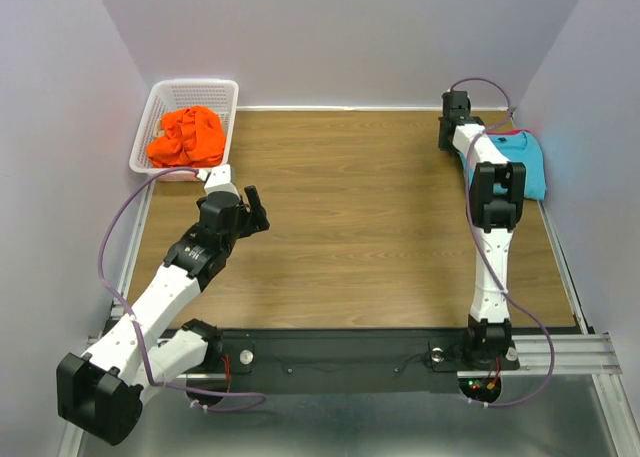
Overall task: Fold and stack the t-shirts
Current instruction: Neatly place the folded tshirt to the corner
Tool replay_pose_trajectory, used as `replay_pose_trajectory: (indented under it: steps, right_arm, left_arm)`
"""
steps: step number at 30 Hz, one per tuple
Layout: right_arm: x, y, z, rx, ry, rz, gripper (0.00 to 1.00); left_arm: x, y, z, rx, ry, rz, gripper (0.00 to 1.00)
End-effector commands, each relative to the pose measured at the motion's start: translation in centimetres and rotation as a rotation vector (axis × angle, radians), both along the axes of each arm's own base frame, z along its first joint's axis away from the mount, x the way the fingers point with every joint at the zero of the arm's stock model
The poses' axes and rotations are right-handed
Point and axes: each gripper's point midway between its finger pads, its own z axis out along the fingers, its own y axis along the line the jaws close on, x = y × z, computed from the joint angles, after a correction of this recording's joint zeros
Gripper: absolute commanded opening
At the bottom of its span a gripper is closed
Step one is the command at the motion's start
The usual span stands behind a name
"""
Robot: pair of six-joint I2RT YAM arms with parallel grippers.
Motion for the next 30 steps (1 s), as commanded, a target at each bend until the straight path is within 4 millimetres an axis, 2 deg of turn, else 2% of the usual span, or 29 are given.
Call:
replay_pose_trajectory:
  steps: [1, 2, 3, 5, 6, 7, 8, 9, 10, 11, 12, 13, 14, 15, 17, 18, 19, 21, 28, 30]
  right_arm:
    - [3.4, 2.0, 4.7, 0.102, -0.166, 0.033, 0.23]
    - [3.4, 2.2, 5.3, 0.116, -0.178, 0.033, 0.23]
    - [3.2, 2.3, 7.4, 0.122, -0.210, 0.033, 0.23]
    - [1.9, 2.3, 8.3, 0.132, -0.210, 0.014, 0.23]
    - [1.2, 2.1, 11.2, 0.133, -0.257, 0.006, 0.23]
    - [0.5, 1.8, 12.3, 0.120, -0.271, -0.013, 0.23]
    - [-1.0, 1.5, 11.2, 0.115, -0.235, -0.032, 0.23]
    - [-1.6, 1.4, 11.7, 0.111, -0.245, -0.039, 0.23]
    - [-3.3, 1.3, 12.0, 0.106, -0.237, -0.048, 0.23]
    - [-4.0, 1.1, 12.3, 0.105, -0.239, -0.055, 0.23]
    - [-4.9, 1.1, 12.0, 0.106, -0.228, -0.058, 0.23]
    - [-5.8, -0.1, 13.2, 0.102, -0.255, -0.083, 0.23]
    - [-7.1, -0.7, 11.6, 0.103, -0.221, -0.101, 0.23]
    - [-7.8, -0.6, 11.1, 0.109, -0.207, -0.106, 0.23]
    - [-9.6, -1.7, 9.9, 0.125, -0.195, -0.144, 0.22]
    - [-9.6, -1.7, 10.6, 0.133, -0.212, -0.148, 0.23]
    - [-10.6, -1.9, 9.0, 0.143, -0.189, -0.158, 0.22]
    - [-11.1, -2.0, 8.1, 0.160, -0.192, -0.167, 0.22]
    - [-12.7, -1.5, 0.1, 0.198, -0.068, -0.160, 0.20]
    - [-12.9, -1.1, -0.5, 0.216, -0.053, -0.151, 0.17]
  left_arm:
    - [0.3, 0.4, 0.4, 0.019, -0.017, 0.011, 0.88]
    - [0.3, 0.4, 0.4, 0.019, -0.019, 0.012, 0.88]
    - [0.3, 0.4, 0.5, 0.017, -0.020, 0.012, 0.88]
    - [0.4, 0.3, 0.8, 0.009, -0.029, 0.012, 0.88]
    - [0.4, 0.2, 0.9, 0.005, -0.030, 0.012, 0.88]
    - [0.5, 0.2, 1.0, 0.000, -0.035, 0.011, 0.88]
    - [0.5, 0.1, 1.2, -0.006, -0.041, 0.009, 0.88]
    - [0.5, 0.0, 1.3, -0.008, -0.042, 0.007, 0.88]
    - [0.6, 0.0, 1.4, -0.015, -0.047, 0.008, 0.88]
    - [0.6, -0.1, 1.6, -0.021, -0.051, 0.006, 0.88]
    - [0.6, -0.2, 1.8, -0.026, -0.055, 0.002, 0.88]
    - [0.6, -0.3, 2.1, -0.030, -0.058, 0.000, 0.88]
    - [0.6, -0.2, 2.2, -0.030, -0.060, 0.003, 0.88]
    - [0.5, -0.2, 2.3, -0.028, -0.060, 0.002, 0.88]
    - [0.3, -0.1, 2.7, -0.034, -0.069, 0.003, 0.88]
    - [0.2, 0.0, 2.8, -0.033, -0.071, 0.006, 0.88]
    - [0.0, 0.2, 2.8, -0.030, -0.069, 0.010, 0.88]
    - [-0.1, 0.4, 3.0, -0.029, -0.072, 0.014, 0.88]
    - [-1.3, 1.1, 3.7, -0.027, -0.079, 0.025, 0.88]
    - [-1.5, 1.3, 3.8, -0.027, -0.081, 0.028, 0.88]
